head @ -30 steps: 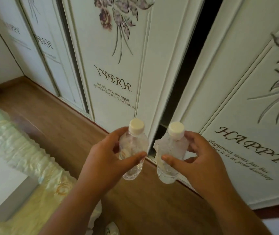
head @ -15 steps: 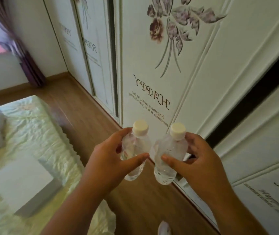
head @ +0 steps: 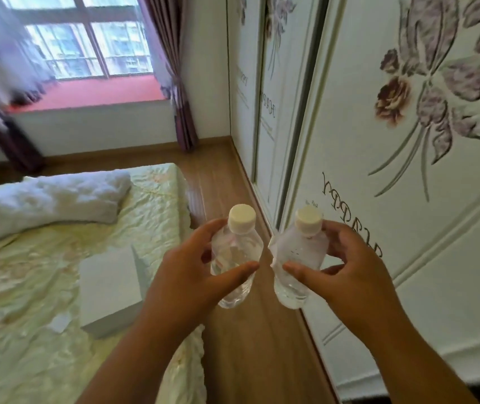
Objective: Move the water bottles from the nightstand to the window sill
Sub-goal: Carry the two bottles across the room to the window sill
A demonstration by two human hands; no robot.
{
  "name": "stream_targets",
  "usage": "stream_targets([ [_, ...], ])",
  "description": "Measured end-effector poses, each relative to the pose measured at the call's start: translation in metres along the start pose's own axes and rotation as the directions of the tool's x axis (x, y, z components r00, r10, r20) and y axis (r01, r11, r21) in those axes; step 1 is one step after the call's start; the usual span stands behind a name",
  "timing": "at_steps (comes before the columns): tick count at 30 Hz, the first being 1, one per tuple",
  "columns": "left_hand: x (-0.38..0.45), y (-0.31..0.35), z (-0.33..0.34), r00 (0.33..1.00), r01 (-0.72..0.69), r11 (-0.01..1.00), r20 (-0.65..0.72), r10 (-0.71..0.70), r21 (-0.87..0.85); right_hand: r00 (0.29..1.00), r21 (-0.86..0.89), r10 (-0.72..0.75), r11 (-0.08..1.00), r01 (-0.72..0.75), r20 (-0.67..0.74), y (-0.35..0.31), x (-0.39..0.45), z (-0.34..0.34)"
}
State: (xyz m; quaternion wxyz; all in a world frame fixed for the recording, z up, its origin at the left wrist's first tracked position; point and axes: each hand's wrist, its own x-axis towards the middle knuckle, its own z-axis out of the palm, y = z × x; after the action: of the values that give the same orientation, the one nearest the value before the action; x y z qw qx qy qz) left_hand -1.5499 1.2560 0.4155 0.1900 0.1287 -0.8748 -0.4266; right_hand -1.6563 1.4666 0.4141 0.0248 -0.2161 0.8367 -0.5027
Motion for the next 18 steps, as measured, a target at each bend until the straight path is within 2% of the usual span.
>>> stream_targets([
  [6,0.008,0.011,0.024,0.991,0.056,0.998,-0.118,-0.059,-0.029,0.990,0.049,-0.100,0.994,0.095,0.104,0.019,0.047,-0.015],
  [13,0.032,0.013,0.041,0.981,0.114,0.993,-0.155,-0.116,-0.025,0.975,0.086,-0.099,0.993,0.084,0.197,0.034,0.087,-0.021],
  [18,0.060,-0.001,0.048,0.980,0.134,0.991,-0.142,-0.137,-0.028,0.973,0.040,-0.071,0.997,0.064,0.220,0.042,0.113,-0.017],
])
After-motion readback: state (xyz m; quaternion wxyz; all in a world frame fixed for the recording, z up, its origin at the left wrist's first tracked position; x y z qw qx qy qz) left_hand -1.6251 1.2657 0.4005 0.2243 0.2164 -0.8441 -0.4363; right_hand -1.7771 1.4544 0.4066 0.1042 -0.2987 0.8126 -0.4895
